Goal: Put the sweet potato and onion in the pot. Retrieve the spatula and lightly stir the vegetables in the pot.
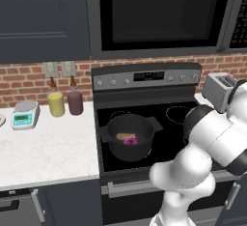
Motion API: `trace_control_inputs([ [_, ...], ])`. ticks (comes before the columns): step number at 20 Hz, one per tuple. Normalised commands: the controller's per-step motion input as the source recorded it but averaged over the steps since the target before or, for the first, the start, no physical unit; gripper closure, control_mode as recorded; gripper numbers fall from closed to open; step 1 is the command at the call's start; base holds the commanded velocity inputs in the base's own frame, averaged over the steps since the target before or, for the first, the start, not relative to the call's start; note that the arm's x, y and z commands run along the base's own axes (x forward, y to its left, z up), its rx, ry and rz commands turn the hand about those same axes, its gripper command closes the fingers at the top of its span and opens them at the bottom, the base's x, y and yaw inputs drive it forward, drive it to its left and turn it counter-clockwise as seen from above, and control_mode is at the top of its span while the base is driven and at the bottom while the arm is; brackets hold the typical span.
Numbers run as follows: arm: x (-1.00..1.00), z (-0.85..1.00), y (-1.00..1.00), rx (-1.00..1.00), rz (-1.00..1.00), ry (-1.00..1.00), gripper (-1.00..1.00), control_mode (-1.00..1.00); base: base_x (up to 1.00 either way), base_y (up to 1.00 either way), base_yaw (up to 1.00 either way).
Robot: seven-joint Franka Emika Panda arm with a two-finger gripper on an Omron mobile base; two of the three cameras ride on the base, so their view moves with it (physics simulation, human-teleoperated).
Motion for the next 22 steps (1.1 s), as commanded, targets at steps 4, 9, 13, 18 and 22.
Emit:
trace_control_inputs([
  [4,-0.46,0.36,1.0,-0.16,0.27,-0.12,1.0,-1.0,0.0,0.0,0.0],
  [9,-0.35,0.62,0.93,-0.09,0.34,-0.13,1.0,-1.0,0.0,0.0,0.0],
  [13,-0.09,0.9,0.71,-0.15,0.5,0.01,1.0,-1.0,0.0,0.0,0.0],
  [18,-0.11,0.9,0.48,-0.24,0.55,0.13,1.0,-1.0,0.0,0.0,0.0],
  [22,0.12,0.1,0.3,-0.19,0.62,0.31,1.0,-1.0,0.0,0.0,0.0],
])
